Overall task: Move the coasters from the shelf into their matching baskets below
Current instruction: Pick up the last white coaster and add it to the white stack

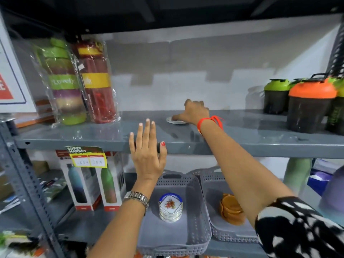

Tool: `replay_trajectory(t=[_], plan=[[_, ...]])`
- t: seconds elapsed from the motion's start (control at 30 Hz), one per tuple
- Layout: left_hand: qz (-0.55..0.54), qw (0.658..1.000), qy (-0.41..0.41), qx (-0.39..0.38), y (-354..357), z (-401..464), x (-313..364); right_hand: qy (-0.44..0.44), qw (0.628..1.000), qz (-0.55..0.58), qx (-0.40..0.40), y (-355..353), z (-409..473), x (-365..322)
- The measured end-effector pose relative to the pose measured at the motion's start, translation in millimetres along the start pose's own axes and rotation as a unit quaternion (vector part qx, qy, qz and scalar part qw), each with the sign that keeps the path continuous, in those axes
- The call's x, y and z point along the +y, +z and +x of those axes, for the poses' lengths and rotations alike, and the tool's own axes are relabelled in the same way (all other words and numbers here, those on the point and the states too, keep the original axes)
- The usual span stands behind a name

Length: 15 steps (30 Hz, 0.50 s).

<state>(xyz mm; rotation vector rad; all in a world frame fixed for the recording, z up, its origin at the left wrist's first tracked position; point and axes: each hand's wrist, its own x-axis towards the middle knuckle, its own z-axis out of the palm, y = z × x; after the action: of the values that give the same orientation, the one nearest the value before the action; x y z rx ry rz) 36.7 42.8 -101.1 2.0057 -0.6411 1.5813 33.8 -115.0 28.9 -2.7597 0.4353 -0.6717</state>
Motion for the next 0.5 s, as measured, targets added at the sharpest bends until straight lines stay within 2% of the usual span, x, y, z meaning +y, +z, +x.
replay_trajectory(t=[0.1,0.17,0.27,0.4,0.5], plan=[[0.005,1.0,0.009,-0.006,0,0,-2,0.008,0.996,-0.005,-0.092,10,11,2],[0.005,1.0,0.011,-0.01,-1,0,-3,0.004,0.993,0.011,-0.119,12,10,4],[0.0,1.0,0.009,-0.015,-1,0,-2,0.012,0.994,0.041,-0.101,12,10,7],[0.001,1.0,0.007,-0.018,-2,0,-1,0.026,0.997,0.027,-0.065,9,5,8],[-0.002,1.0,0.007,-0.017,-2,0,-2,0.011,1.0,0.017,-0.006,2,-2,7]])
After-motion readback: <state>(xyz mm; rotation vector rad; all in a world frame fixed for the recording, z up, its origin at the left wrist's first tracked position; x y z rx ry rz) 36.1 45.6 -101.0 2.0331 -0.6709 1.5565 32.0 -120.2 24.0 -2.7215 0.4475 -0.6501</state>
